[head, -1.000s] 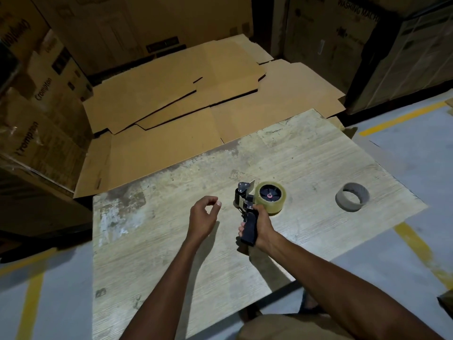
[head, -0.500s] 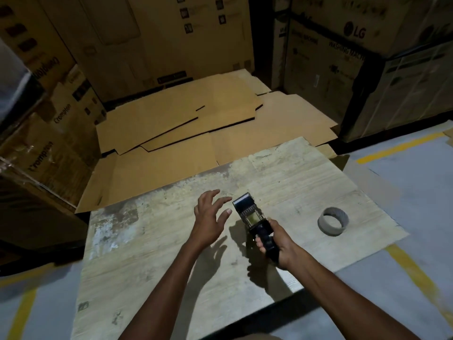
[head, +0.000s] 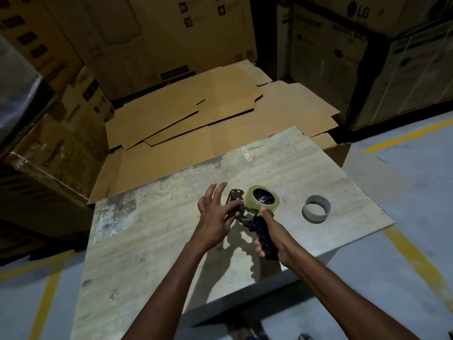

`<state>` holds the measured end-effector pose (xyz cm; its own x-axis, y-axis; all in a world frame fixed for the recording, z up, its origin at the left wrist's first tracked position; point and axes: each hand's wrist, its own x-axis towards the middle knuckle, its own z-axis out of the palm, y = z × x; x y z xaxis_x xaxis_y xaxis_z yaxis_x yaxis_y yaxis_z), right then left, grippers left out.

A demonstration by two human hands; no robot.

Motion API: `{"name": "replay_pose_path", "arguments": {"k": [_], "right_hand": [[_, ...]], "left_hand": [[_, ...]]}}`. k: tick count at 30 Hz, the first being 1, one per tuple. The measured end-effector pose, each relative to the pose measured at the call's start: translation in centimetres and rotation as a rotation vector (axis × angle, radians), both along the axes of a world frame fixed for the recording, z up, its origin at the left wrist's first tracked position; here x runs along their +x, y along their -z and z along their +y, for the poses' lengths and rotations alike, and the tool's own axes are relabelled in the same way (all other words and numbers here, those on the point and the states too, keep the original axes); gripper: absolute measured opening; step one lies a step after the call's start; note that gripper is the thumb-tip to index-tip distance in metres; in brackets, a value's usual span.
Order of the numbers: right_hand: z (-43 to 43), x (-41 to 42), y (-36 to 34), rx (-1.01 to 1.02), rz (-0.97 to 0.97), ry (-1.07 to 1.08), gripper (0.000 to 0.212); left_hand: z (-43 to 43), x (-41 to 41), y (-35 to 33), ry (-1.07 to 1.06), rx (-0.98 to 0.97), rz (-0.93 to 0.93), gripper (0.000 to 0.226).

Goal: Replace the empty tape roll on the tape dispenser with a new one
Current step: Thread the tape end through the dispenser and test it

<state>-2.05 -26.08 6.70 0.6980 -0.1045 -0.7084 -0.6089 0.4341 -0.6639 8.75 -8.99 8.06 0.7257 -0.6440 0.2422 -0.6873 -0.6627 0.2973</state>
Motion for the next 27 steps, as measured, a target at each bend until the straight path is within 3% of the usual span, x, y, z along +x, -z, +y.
{"name": "replay_pose_path", "arguments": {"k": [6,16,27], "right_hand": [[-0.9,-1.7,-1.7,-0.203,-0.087,0.011,0.080],[-0.3,-2.4,-2.6,-0.265,-0.140,0.041,0.081],[0.9,-2.6,-3.1,-0.373,-0.203,0.056,0.083]], "left_hand": [[-1.2,-1.6,-1.2,-0.025,-0.096,-0.057,0.033],[-1.7,-2.1,-2.1,-0.034,-0.176,-0.020,0.017],[-1.3,-2.1,-2.5,-0.030,-0.238,0.010,0.023]]}}
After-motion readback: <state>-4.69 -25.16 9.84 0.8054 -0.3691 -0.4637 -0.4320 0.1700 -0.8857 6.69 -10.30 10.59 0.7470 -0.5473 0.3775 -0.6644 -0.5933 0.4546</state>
